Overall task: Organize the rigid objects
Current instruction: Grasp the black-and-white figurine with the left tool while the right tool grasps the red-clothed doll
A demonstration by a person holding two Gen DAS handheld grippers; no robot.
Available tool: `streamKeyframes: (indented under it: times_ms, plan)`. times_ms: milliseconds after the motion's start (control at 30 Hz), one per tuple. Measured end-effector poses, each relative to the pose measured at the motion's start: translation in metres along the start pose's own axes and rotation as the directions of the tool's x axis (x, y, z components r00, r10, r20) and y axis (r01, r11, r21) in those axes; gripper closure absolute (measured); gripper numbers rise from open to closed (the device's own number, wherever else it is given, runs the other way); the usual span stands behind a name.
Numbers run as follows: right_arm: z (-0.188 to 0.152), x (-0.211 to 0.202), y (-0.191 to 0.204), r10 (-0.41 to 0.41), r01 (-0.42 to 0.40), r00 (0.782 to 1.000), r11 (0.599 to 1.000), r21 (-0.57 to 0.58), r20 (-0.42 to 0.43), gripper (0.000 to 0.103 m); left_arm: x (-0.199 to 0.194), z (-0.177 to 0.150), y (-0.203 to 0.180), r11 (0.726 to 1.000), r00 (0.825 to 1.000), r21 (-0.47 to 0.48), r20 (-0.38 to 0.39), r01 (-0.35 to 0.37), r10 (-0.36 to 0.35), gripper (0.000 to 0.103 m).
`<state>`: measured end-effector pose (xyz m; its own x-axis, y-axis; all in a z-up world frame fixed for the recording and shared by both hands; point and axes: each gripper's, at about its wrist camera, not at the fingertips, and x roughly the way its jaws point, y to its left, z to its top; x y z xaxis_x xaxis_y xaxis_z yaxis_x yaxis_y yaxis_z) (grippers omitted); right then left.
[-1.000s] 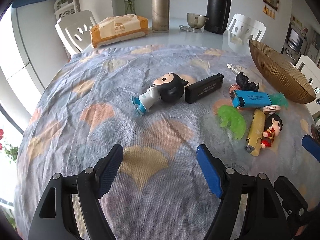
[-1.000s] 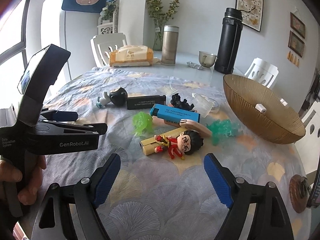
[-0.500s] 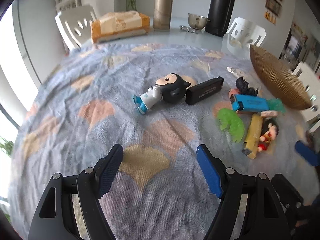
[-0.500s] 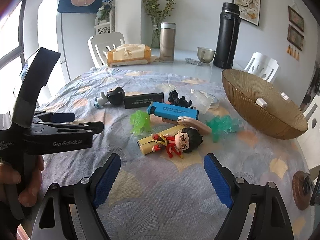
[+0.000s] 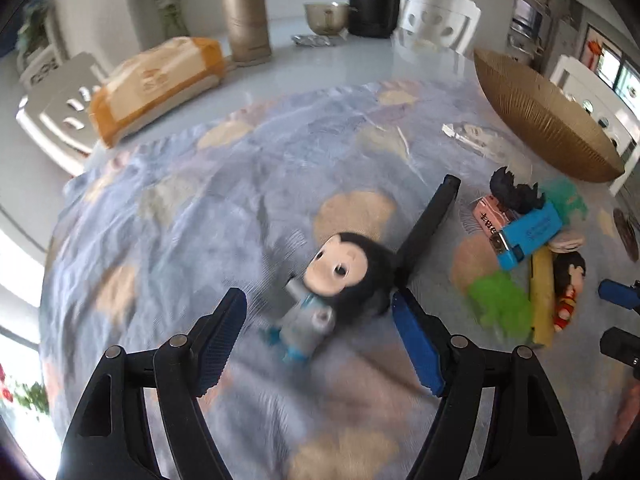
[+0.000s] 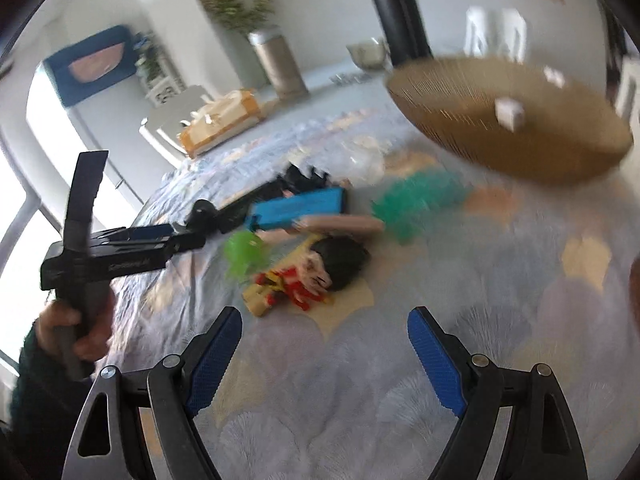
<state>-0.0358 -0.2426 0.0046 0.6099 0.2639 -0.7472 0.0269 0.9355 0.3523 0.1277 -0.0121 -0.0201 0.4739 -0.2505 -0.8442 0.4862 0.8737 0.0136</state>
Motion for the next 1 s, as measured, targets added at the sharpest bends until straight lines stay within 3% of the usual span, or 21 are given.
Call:
streamKeyframes:
  times_ms: [100,133,267,300,400,533,667,733,867,1000]
  plan:
    - [0.003,0.004,0.0,0.03,-0.029,0.998,0.999,0.032,-0.046,0.019,-0.001,0.001,0.001,1.0,0.999,0.007,0.037,0.015,-0.015,0.045]
    - [0.006,0.006,0.003,0.036,-0.034,0.998,0.999,0.036,-0.053,0.019,-0.002,0.001,0.001,1.0,0.999,0.008,0.048,0.023,-0.023,0.055]
    - [0.02,0.024,0.02,-0.026,0.027,0.996,1.0,0.007,-0.086,0.03,-0.006,-0.004,0.002,1.0,0.997,-0.016,0.079,0.026,-0.024,0.055]
    - [0.023,0.028,0.023,-0.039,0.04,0.996,0.999,0.006,-0.085,0.038,-0.007,-0.005,0.002,0.999,0.996,-0.022,0.086,0.028,-0.026,0.055]
    - [0.03,0.035,0.023,-0.036,0.04,0.997,0.997,0.064,-0.071,0.04,-0.008,-0.006,0.003,0.998,0.994,-0.035,0.098,0.043,-0.039,0.055]
    - [0.034,0.035,0.014,0.015,-0.008,0.999,0.986,0.166,-0.046,0.039,-0.008,-0.006,0.006,0.997,0.993,-0.049,0.103,0.059,-0.054,0.055]
    - [0.034,0.033,0.009,0.056,-0.046,0.997,0.98,0.195,-0.048,0.039,-0.008,-0.007,0.002,0.998,0.994,-0.039,0.103,0.043,-0.039,0.055]
    - [0.031,0.03,0.003,0.126,-0.114,0.991,0.969,0.219,-0.045,0.031,-0.008,-0.007,0.001,0.999,0.994,-0.034,0.104,0.034,-0.03,0.055]
    - [0.026,0.024,-0.012,0.235,-0.216,0.971,0.939,0.266,-0.039,0.031,-0.009,-0.008,0.003,0.999,0.994,-0.041,0.111,0.03,-0.025,0.055]
    - [0.026,0.024,-0.015,0.256,-0.236,0.966,0.929,0.284,-0.033,0.032,-0.01,-0.008,0.003,0.999,0.993,-0.041,0.113,0.033,-0.028,0.055]
